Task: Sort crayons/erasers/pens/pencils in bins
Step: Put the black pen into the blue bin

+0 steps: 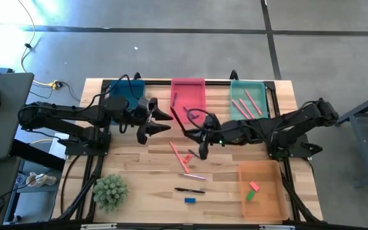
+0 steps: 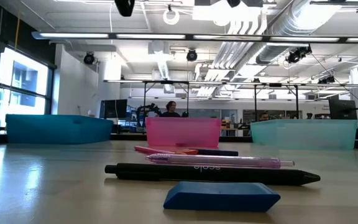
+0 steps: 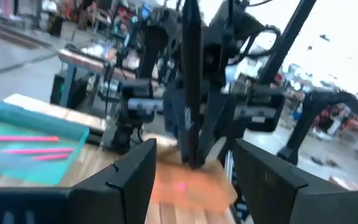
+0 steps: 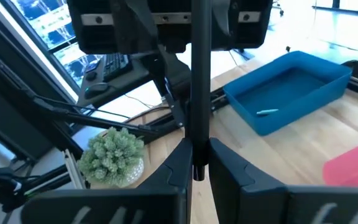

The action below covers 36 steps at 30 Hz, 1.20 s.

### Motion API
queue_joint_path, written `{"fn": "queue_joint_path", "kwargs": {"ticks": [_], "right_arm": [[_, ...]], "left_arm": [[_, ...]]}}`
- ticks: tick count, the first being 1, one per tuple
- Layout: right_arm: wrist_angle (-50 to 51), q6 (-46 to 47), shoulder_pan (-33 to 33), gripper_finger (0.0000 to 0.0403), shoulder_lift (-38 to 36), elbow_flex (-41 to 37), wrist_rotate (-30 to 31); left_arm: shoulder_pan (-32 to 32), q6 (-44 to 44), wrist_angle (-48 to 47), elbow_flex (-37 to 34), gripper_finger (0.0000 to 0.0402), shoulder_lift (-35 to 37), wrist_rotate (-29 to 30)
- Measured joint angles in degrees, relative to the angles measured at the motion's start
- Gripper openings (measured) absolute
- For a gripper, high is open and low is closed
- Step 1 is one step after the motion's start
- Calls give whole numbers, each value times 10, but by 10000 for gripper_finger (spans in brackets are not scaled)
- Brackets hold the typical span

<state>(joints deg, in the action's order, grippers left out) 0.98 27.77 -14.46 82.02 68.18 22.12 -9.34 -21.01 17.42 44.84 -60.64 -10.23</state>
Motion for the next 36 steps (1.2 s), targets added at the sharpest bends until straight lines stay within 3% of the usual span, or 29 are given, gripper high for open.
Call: {"fn": "queue_joint_path", "kwargs": {"ticks": [4, 20, 33, 36], "right_arm": [[-10, -7, 14, 23, 7, 0, -22], [-27, -8, 53, 23, 25, 0, -58], [-24, -9, 85, 23, 25, 0, -79], [-16, -9, 93, 23, 25, 0, -89]], "left_arm": [[0, -8, 27, 0, 200, 0, 37], [-32, 0, 65, 0, 193, 0, 43], [-65, 7, 68, 1, 31, -11, 44], [-72, 9, 69, 1, 10, -16, 28]]}}
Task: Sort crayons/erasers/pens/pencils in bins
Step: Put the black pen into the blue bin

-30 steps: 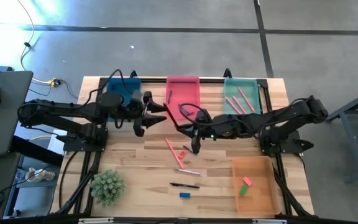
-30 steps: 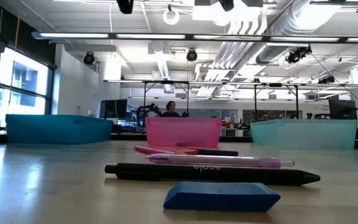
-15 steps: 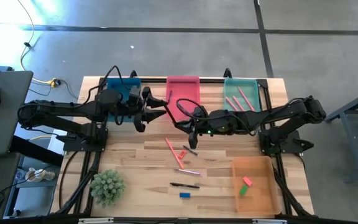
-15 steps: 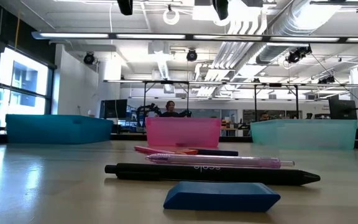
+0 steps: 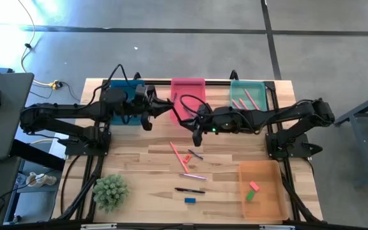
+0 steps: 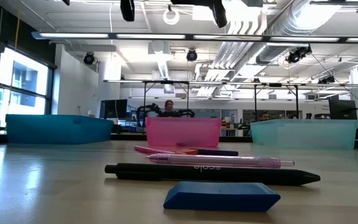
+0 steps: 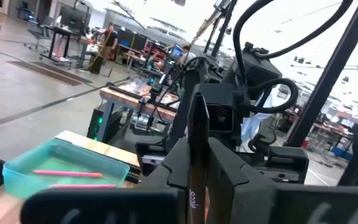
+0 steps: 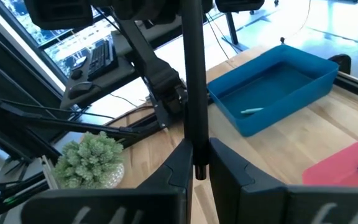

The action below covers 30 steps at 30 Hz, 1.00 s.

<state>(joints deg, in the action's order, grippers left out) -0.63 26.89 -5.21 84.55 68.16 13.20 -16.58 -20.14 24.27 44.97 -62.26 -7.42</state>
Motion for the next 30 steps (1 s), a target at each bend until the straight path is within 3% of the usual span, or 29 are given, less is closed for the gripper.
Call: {"fn": "queue_joint_path", "kwargs": {"ticks": [13, 24, 30], "right_arm": [[28, 3, 8, 32, 0, -1, 9], [39, 31, 19, 143, -2, 0, 26], [55, 33, 20, 168, -2, 0, 30]], "left_arm": [[-7, 28, -5, 0, 28, -13, -14], [-29, 49, -70, -2, 20, -14, -11], [-66, 60, -161, -2, 19, -4, 0]]}}
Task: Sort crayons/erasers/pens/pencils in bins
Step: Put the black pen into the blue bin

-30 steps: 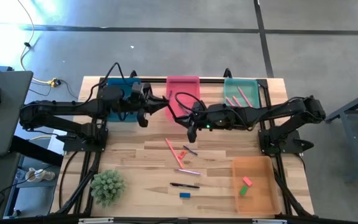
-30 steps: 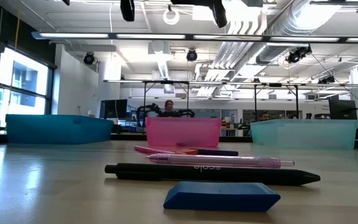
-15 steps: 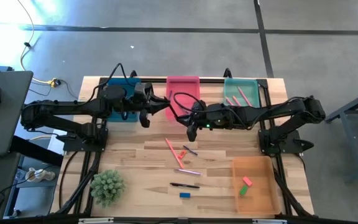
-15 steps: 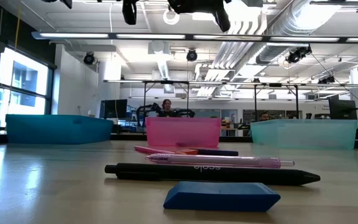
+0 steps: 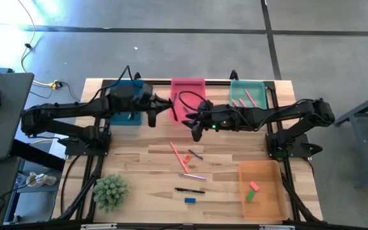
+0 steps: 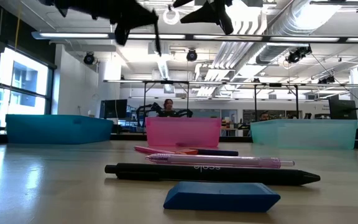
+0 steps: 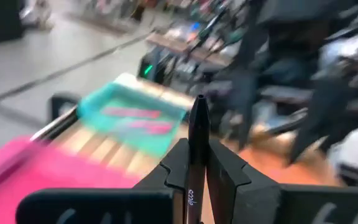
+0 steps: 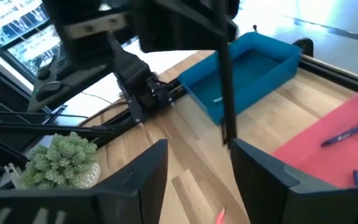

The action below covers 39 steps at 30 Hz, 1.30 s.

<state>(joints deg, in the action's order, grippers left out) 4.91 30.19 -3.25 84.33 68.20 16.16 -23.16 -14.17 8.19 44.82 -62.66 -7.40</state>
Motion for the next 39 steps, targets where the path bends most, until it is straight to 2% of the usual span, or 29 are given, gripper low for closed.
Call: {"fn": "queue_joint_path", "kwargs": {"ticks": [13, 24, 30, 39], "right_arm": [[36, 15, 14, 165, 0, 0, 8], [59, 13, 14, 165, 0, 0, 9], [79, 9, 15, 165, 0, 0, 34], [102, -6, 30, 165, 0, 0, 24]], "left_arm": [[-112, 37, -298, 0, 20, 66, 71], [-153, 56, -415, 0, 20, 115, 175], [-180, 48, -506, 0, 20, 115, 224], [-221, -11, -575, 0, 21, 105, 233]]}}
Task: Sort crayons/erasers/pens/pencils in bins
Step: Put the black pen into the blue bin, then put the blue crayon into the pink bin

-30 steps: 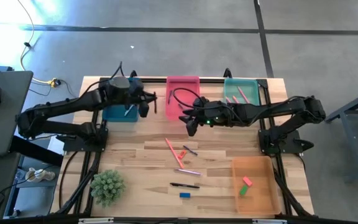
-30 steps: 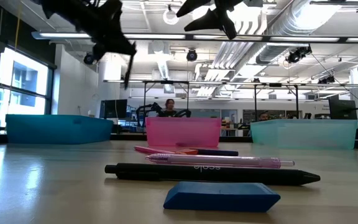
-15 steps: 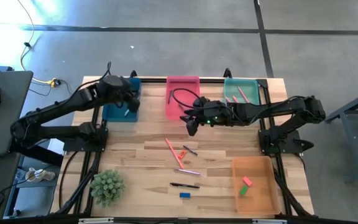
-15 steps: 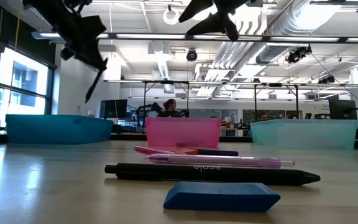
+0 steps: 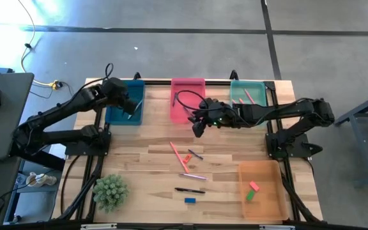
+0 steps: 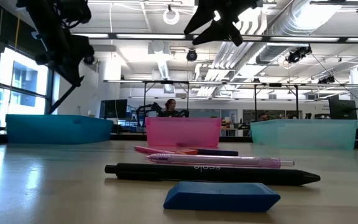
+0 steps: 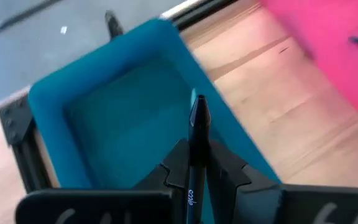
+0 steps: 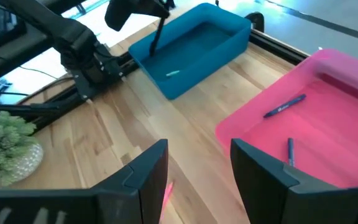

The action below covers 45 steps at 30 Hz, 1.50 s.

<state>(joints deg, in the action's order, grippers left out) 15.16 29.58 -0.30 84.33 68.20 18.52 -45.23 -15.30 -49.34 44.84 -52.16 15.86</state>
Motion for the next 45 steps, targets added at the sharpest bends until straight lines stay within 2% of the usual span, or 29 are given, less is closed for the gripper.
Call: {"fn": "queue_joint_path", "kwargs": {"ticks": [8, 13, 23, 27, 37, 41, 45], "right_arm": [[37, 0, 15, 165, 1, 0, -53], [59, 4, 14, 165, 18, 0, -55], [108, 77, 10, 165, 80, 0, -100], [128, 107, 8, 165, 98, 0, -112], [179, 141, -18, 165, 123, 0, -113], [183, 141, -31, 165, 141, 0, -113], [191, 139, -41, 165, 162, 0, -113]], "left_arm": [[-34, -11, -6, 0, 21, -54, -1], [-48, -11, -6, 0, 22, -89, -1], [-55, 0, -4, 1, 25, -143, -3], [-55, 14, -3, 1, 47, -156, -3], [-55, 31, 4, 1, 136, -162, -3], [-55, 44, -10, 18, 148, -161, -13], [-57, 75, -22, 52, 148, -161, -60]]}}
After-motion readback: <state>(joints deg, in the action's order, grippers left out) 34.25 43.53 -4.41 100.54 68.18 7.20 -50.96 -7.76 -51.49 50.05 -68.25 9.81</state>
